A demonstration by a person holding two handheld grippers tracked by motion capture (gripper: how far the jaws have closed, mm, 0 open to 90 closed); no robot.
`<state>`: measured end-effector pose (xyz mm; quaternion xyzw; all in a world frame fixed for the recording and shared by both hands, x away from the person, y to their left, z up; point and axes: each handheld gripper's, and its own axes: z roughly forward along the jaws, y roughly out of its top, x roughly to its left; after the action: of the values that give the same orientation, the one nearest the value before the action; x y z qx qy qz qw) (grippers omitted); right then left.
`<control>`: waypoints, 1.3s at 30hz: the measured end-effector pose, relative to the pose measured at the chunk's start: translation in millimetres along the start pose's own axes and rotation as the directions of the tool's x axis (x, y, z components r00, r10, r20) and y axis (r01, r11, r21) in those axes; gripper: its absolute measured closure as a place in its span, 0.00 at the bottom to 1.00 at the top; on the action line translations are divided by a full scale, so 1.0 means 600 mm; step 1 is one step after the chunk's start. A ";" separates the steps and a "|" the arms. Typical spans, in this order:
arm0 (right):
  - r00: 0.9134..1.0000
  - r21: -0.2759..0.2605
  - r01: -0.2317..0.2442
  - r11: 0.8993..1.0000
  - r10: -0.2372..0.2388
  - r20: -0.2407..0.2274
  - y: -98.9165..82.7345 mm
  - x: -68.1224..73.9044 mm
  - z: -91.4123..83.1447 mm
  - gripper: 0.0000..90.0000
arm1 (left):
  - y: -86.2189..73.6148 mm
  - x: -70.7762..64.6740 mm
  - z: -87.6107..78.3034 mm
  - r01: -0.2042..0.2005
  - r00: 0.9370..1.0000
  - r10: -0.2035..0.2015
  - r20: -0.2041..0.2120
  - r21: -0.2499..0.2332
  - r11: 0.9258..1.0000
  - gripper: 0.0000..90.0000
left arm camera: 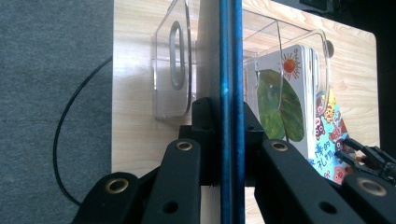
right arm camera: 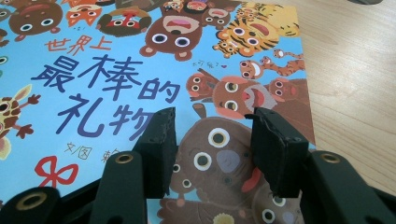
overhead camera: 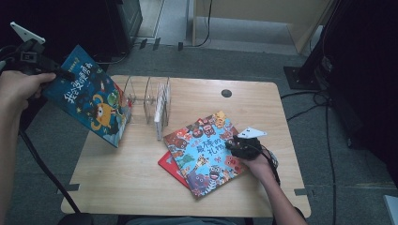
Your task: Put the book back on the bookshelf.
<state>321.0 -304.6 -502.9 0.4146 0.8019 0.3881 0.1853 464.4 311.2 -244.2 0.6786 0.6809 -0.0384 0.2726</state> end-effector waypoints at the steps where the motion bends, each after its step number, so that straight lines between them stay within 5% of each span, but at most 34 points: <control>1: 1.000 0.000 -0.001 1.000 0.001 0.000 0.000 0.000 0.000 0.56 | 0.002 -0.001 0.002 -0.002 1.000 0.002 -0.005 -0.003 1.000 0.93; 14: 1.000 -0.009 -0.002 1.000 0.002 0.008 -0.004 0.001 -0.003 0.55 | 0.020 0.002 -0.011 -0.008 1.000 0.008 -0.022 -0.004 1.000 0.93; 27: 1.000 -0.015 -0.004 1.000 0.004 0.009 -0.008 0.001 -0.005 0.55 | 0.029 -0.001 0.025 -0.002 1.000 0.002 -0.009 -0.017 1.000 0.92; 39: 1.000 -0.014 -0.004 1.000 0.004 0.010 -0.008 0.001 -0.006 0.55 | 0.014 0.025 0.028 0.027 0.999 -0.026 0.036 -0.036 0.999 0.90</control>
<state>316.1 -307.3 -504.4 0.4169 0.7975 0.3920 0.1913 479.0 318.4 -262.3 0.6636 0.6856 -0.0415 0.2965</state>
